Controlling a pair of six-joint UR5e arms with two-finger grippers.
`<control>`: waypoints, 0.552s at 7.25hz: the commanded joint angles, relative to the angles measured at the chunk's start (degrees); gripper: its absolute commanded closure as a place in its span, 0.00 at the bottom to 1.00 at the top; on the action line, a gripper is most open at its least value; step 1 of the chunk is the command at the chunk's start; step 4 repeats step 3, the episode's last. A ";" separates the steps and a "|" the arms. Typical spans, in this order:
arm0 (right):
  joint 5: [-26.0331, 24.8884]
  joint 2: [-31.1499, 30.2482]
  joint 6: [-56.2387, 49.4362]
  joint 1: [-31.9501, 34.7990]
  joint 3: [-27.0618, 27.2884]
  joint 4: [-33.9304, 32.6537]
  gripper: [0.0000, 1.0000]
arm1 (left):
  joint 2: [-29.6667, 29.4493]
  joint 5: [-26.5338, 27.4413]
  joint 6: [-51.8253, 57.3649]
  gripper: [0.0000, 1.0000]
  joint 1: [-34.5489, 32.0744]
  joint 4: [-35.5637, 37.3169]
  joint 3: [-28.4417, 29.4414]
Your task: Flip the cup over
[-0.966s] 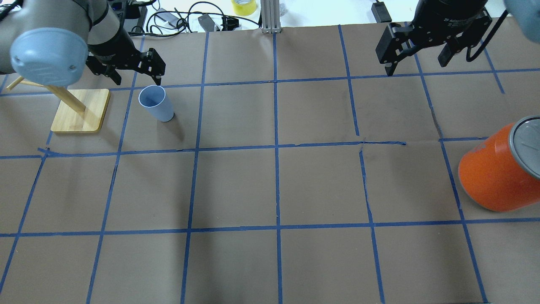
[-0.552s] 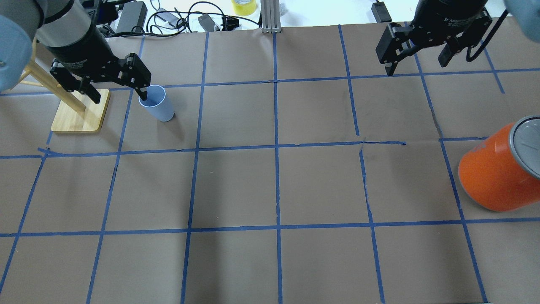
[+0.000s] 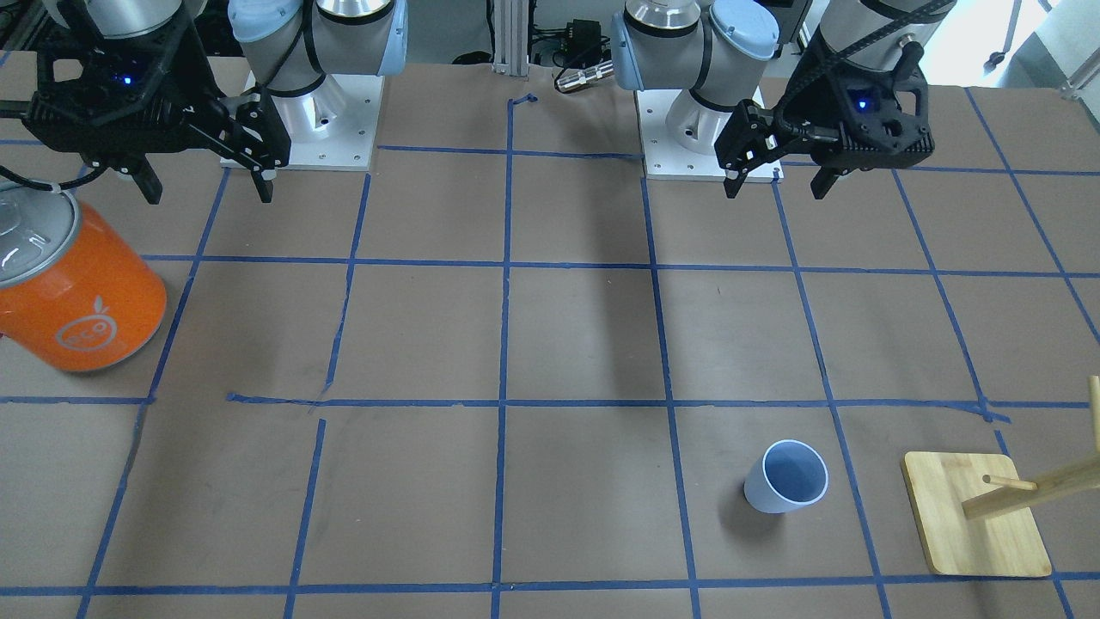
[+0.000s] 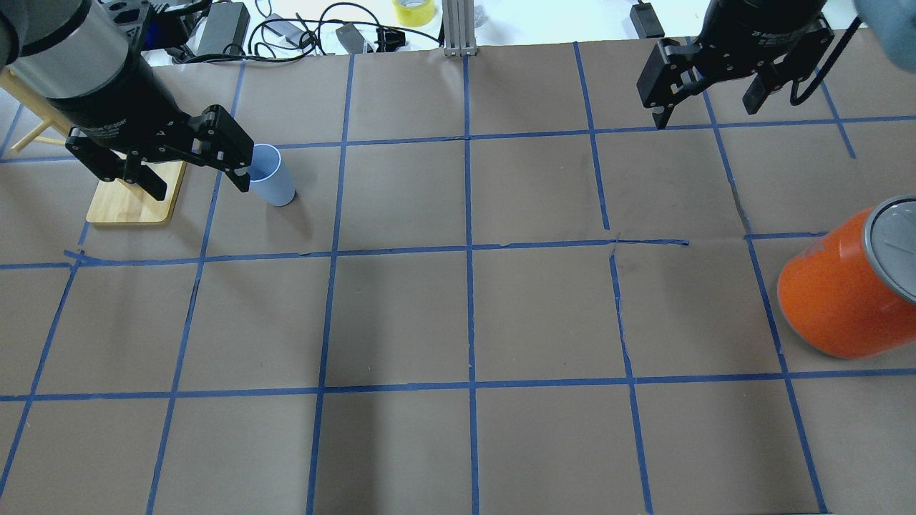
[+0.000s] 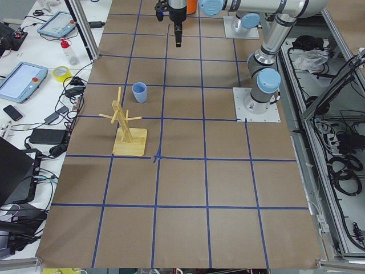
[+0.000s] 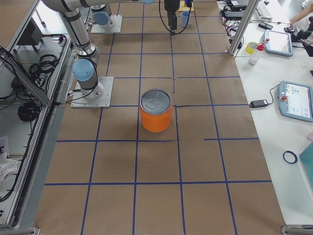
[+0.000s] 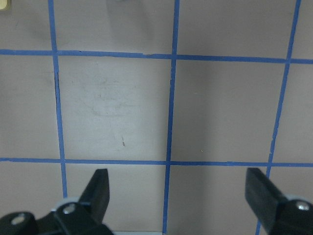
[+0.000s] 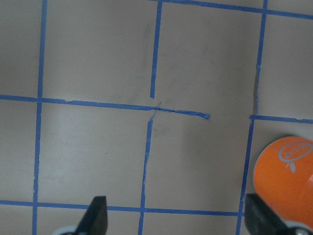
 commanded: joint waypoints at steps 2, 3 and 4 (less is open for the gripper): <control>0.13 -0.14 0.08 0.10 0.27 0.07 0.00 | 0.35 0.71 -0.03 0.00 -0.03 -0.12 -0.25; 0.13 0.03 0.00 0.10 0.27 0.07 0.00 | 0.35 0.71 -0.03 0.00 0.06 -0.12 -0.34; 0.13 0.03 0.00 0.10 0.27 0.07 0.00 | 0.35 0.71 -0.03 0.00 0.06 -0.12 -0.34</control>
